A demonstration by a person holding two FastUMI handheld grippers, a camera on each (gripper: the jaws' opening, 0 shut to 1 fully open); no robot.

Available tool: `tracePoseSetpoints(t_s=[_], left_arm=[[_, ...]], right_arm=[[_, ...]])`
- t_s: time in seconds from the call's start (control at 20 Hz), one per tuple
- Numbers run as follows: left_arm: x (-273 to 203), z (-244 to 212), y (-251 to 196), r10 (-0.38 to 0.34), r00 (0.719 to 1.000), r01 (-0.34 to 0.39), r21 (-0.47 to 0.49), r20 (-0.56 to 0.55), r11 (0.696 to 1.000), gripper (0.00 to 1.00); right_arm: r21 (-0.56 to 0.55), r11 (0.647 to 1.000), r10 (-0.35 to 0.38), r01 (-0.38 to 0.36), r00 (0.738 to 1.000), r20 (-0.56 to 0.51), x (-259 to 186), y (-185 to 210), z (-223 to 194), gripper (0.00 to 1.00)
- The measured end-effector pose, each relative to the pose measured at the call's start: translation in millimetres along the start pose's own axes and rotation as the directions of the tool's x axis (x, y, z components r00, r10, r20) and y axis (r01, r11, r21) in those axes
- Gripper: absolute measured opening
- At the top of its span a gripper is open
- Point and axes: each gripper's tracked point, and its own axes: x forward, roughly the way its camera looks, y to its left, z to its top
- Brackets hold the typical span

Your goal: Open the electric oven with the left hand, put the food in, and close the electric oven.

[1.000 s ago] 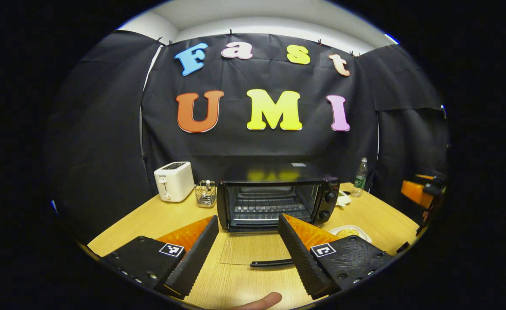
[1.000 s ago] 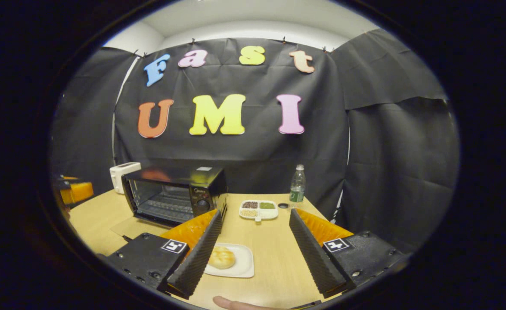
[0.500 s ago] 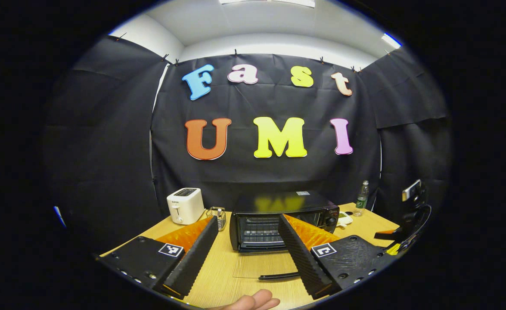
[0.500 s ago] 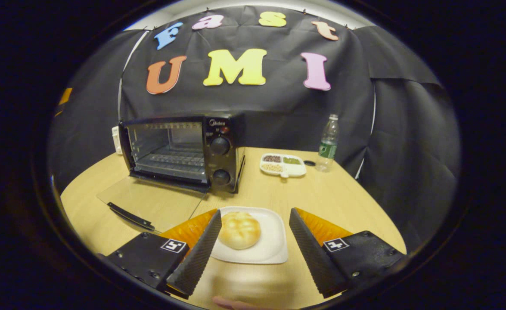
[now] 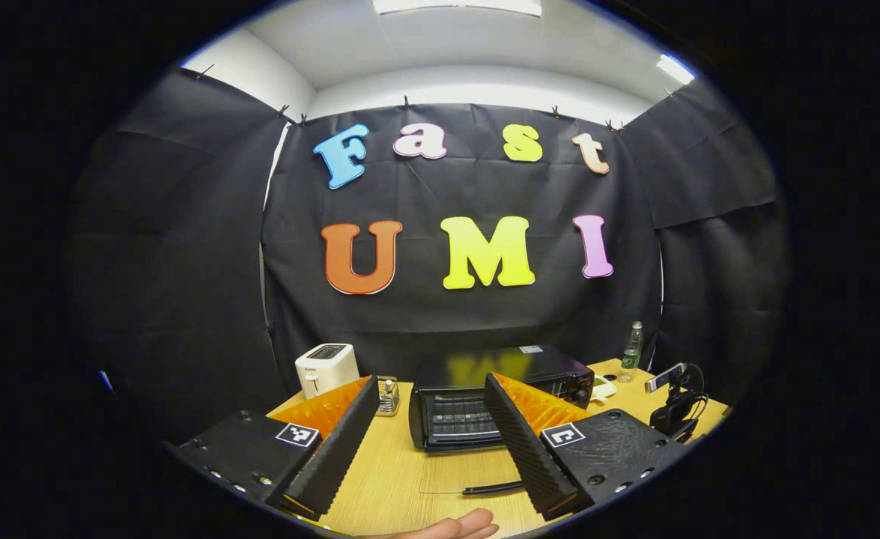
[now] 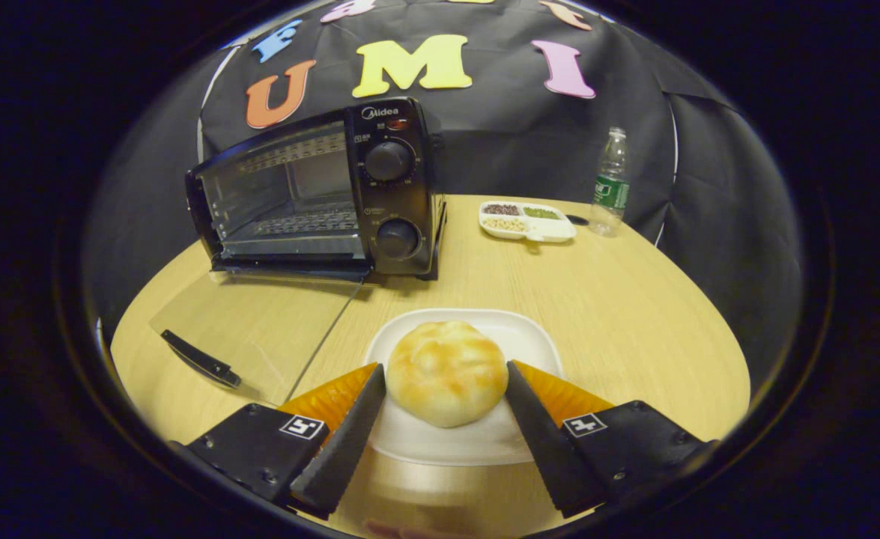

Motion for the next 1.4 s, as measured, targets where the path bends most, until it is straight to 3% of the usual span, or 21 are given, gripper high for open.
tracePoseSetpoints(t_s=[0.35, 0.6, 0.85, 1.0, 1.15, 1.25, 1.4], left_arm=[[1, 5, 4, -0.009, 1.000, 0.010, -0.049, 0.017, 0.999, 0.93], [0, 1, 11, -0.010, 1.000, 0.011, -0.045, 0.019, 0.999, 0.93], [0, -8, 20, -0.002, 1.000, 0.003, -0.064, 0.007, 0.998, 0.93], [-1, -16, 25, 0.002, 1.000, -0.003, -0.077, -0.008, 0.997, 0.93], [-2, -21, 32, 0.004, 1.000, -0.005, -0.088, -0.016, 0.996, 0.93], [-2, -20, 37, 0.007, 1.000, -0.008, -0.097, -0.007, 0.995, 0.93], [-4, -20, 41, 0.001, 1.000, -0.002, -0.116, -0.005, 0.993, 0.93]], right_arm=[[0.025, 1.000, 0.012, -0.011, 1.000, -0.020, -3, 6, 1, 0.89], [0.040, 0.998, 0.046, -0.047, 0.998, 0.032, -27, 23, 20, 0.87], [0.125, 0.980, 0.141, -0.156, 0.983, 0.120, -47, 64, 47, 0.87], [0.238, 0.940, 0.208, -0.246, 0.963, 0.173, -48, 101, 59, 0.87], [0.351, 0.847, 0.305, -0.399, 0.906, 0.293, -52, 148, 80, 0.87], [0.432, 0.783, 0.296, -0.447, 0.879, 0.374, -50, 166, 95, 0.87], [0.511, 0.746, 0.247, -0.427, 0.890, 0.383, -34, 185, 109, 0.86]])
